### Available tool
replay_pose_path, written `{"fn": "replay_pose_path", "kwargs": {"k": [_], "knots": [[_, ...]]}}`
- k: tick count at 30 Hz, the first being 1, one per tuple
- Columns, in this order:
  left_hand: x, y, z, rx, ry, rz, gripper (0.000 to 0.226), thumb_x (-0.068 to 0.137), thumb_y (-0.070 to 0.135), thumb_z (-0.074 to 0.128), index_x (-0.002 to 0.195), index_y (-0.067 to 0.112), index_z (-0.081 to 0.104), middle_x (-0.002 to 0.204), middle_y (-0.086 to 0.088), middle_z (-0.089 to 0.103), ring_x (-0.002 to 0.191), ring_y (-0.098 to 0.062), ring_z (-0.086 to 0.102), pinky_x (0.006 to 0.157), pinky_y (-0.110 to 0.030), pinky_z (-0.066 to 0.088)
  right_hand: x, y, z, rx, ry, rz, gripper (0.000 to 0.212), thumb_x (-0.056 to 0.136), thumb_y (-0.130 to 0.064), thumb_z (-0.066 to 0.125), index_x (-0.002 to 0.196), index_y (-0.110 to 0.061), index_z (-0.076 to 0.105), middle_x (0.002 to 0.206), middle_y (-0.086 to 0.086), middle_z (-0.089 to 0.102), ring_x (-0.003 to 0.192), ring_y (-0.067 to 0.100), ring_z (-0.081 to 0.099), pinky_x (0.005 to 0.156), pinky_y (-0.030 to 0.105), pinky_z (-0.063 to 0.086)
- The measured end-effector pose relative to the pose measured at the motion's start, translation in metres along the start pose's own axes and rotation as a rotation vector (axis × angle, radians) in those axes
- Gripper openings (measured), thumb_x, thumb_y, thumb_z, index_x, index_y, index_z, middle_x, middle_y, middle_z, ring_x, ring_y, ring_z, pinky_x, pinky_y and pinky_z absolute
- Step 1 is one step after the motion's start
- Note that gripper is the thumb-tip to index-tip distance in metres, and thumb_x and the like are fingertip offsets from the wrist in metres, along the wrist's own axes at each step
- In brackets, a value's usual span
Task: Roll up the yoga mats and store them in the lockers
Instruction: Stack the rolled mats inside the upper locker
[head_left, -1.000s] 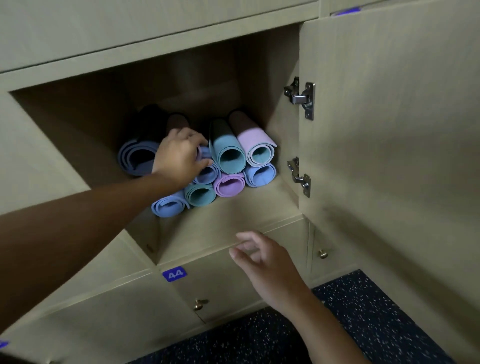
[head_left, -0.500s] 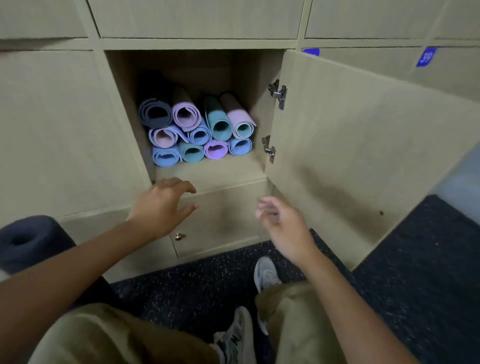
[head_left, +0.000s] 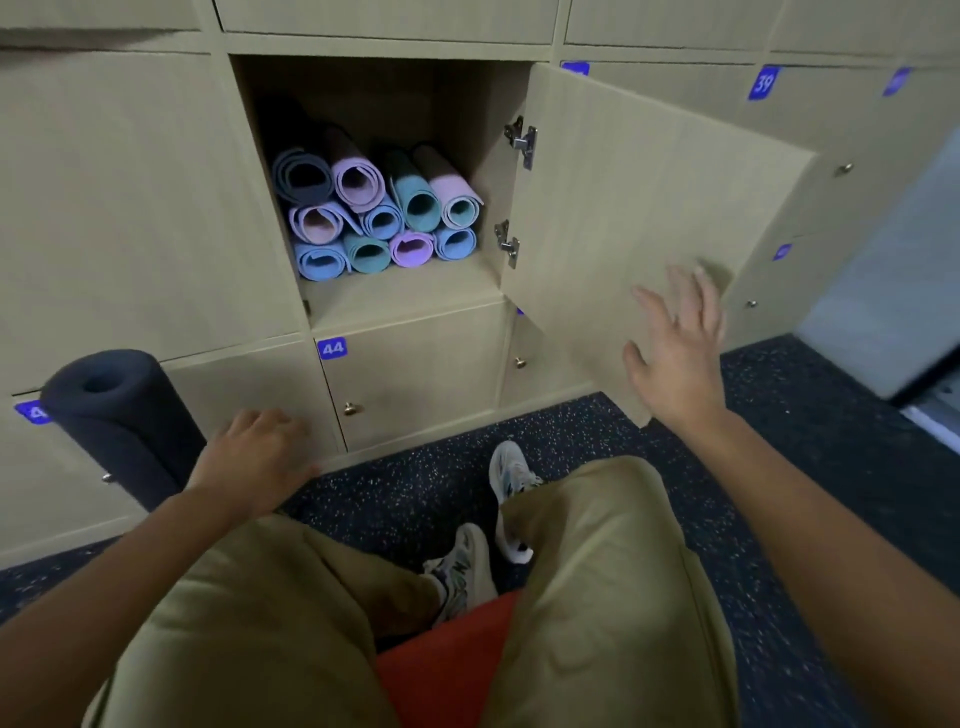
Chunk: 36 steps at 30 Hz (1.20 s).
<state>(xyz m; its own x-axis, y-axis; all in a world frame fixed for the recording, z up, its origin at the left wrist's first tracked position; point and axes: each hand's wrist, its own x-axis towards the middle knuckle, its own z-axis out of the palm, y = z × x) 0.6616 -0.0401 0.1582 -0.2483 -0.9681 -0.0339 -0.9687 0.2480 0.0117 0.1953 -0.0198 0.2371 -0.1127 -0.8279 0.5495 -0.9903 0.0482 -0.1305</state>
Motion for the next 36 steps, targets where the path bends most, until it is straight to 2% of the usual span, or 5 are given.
{"fn": "replay_pose_path", "kwargs": {"k": [5,10,25,29,36], "knots": [[-0.027,-0.015,0.036,0.060,-0.166,-0.093,0.060,0.093,0.070,0.048,0.140,0.034,0.052,0.140,0.004,0.053,0.131,-0.024,0.047,0.110,-0.042,0.040,0.002,0.015,-0.007,0.021,0.096,0.164,0.105,0.084,-0.019,0.077,0.163,-0.023,0.008,0.166,0.026,-0.014,0.153,0.050,-0.004,0.121,0.059,0.011],[-0.041,-0.015,0.050,0.044,-0.251,-0.129,0.050,0.097,0.068,0.036,0.131,0.039,0.057,0.131,0.008,0.059,0.124,-0.019,0.051,0.106,-0.039,0.040,0.016,0.018,-0.001,0.318,-0.006,0.281,0.129,0.078,-0.012,0.081,0.156,-0.053,-0.015,0.162,0.010,-0.036,0.138,0.052,0.043,0.100,0.052,0.054],[-0.040,-0.006,0.049,-0.007,-0.200,-0.139,0.044,0.096,0.070,0.038,0.110,0.037,0.064,0.116,0.006,0.066,0.118,-0.020,0.055,0.105,-0.042,0.038,-0.030,-0.088,0.015,0.455,0.130,0.212,0.119,0.083,-0.013,0.076,0.159,-0.002,-0.014,0.169,0.017,-0.014,0.156,0.037,0.003,0.126,0.041,0.019],[-0.046,-0.008,0.052,-0.087,-0.084,-0.155,0.034,0.097,0.062,0.046,0.103,0.035,0.066,0.107,0.007,0.068,0.110,-0.018,0.058,0.101,-0.041,0.041,-0.039,-0.146,0.027,0.510,0.045,0.054,0.111,0.089,-0.014,0.072,0.160,-0.003,-0.013,0.170,0.012,-0.018,0.157,0.031,0.004,0.116,0.007,0.015],[-0.052,-0.020,0.062,-0.282,0.052,-0.203,0.018,0.094,0.051,0.058,0.088,0.036,0.066,0.087,0.013,0.063,0.096,-0.014,0.059,0.095,-0.038,0.048,-0.002,-0.250,0.060,0.412,-0.184,-0.279,0.102,0.095,-0.022,0.065,0.161,-0.006,-0.011,0.172,0.008,0.000,0.157,0.026,0.004,0.123,0.031,0.008]]}}
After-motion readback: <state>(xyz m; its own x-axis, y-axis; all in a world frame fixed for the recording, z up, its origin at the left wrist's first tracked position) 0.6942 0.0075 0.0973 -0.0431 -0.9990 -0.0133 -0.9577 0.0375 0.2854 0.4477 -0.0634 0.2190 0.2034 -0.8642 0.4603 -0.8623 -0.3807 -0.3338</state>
